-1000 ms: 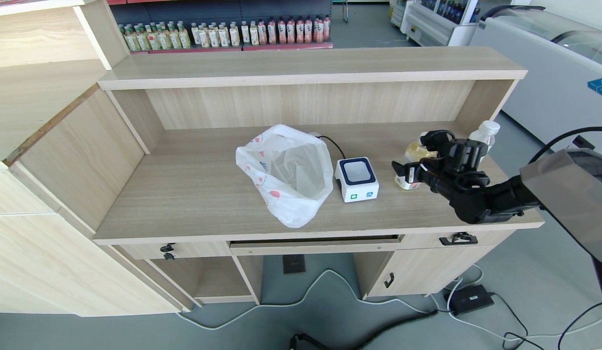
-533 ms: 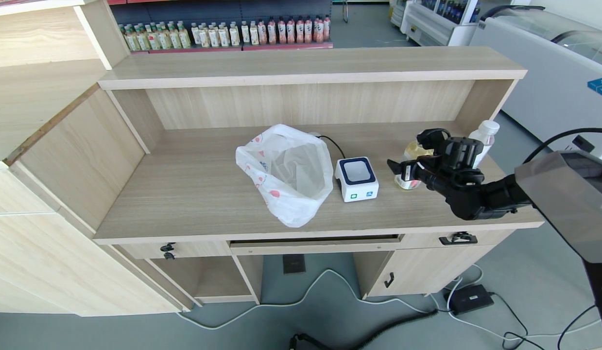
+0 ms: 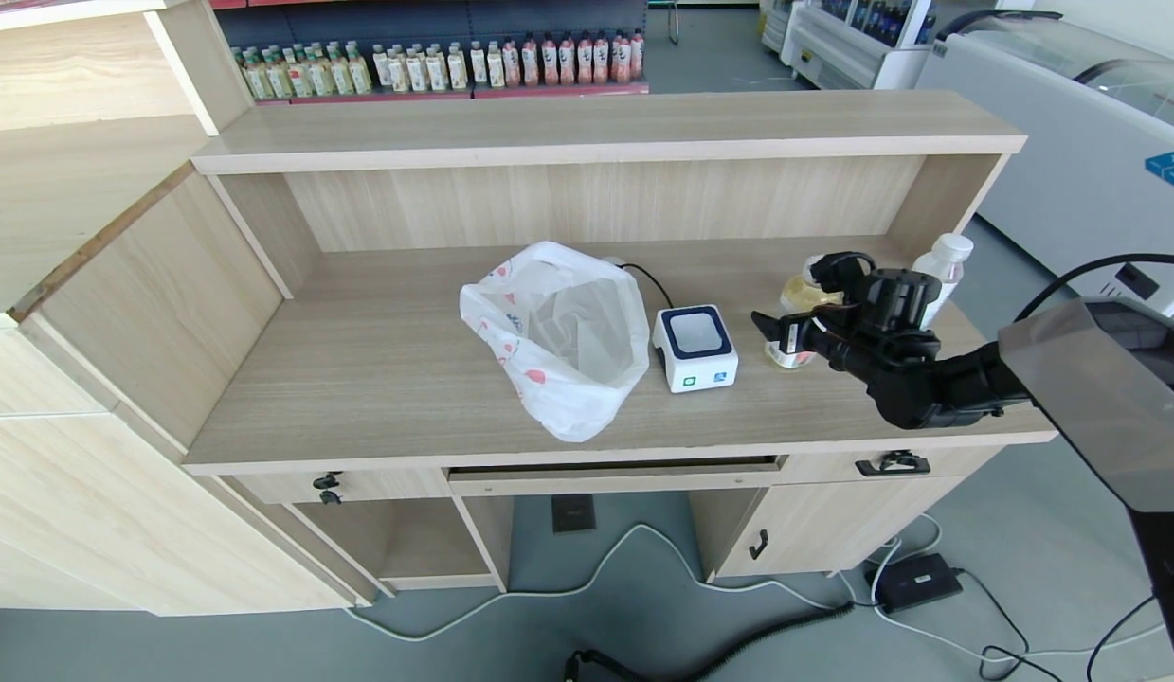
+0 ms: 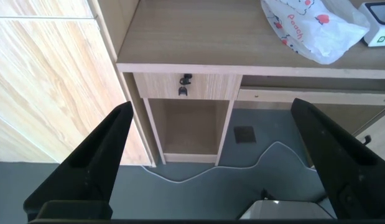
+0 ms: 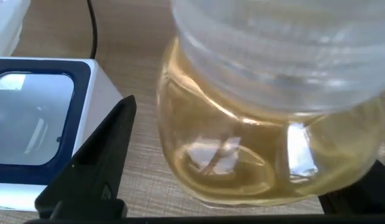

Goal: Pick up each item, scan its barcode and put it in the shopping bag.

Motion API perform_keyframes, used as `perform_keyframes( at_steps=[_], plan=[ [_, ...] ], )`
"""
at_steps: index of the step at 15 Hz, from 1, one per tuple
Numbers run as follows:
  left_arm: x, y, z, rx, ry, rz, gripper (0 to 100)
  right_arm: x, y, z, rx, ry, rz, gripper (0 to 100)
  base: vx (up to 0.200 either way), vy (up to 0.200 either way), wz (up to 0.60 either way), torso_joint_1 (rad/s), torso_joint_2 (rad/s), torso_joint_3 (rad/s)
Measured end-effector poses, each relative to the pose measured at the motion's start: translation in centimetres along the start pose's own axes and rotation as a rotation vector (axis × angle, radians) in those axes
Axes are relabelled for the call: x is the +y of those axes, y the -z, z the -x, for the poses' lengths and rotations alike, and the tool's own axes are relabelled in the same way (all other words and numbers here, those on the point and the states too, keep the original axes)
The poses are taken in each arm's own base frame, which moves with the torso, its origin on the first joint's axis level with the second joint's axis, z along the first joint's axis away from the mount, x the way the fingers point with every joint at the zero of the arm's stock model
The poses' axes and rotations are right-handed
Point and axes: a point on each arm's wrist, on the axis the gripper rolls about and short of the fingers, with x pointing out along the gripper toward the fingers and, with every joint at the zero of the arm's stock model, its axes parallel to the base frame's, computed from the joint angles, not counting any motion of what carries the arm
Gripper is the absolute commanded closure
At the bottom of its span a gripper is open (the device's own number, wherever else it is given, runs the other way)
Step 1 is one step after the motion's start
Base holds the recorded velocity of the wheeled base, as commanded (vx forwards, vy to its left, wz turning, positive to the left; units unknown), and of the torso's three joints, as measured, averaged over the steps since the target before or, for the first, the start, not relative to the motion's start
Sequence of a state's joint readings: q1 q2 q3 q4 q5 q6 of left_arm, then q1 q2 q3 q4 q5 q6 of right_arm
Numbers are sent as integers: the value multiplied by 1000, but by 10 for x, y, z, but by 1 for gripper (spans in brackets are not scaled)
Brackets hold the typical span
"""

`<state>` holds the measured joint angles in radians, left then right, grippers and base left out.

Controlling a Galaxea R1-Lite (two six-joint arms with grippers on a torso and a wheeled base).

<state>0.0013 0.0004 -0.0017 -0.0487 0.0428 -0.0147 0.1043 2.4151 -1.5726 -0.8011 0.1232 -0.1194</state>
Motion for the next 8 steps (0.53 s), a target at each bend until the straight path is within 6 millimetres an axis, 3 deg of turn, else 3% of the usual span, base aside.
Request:
perform_keyframes(
  at_steps=[8],
  plan=[
    [0,0,0,0,0,0,0,-17,0,6,7,33,0,100,0,0,0,0,0,0]
  ],
)
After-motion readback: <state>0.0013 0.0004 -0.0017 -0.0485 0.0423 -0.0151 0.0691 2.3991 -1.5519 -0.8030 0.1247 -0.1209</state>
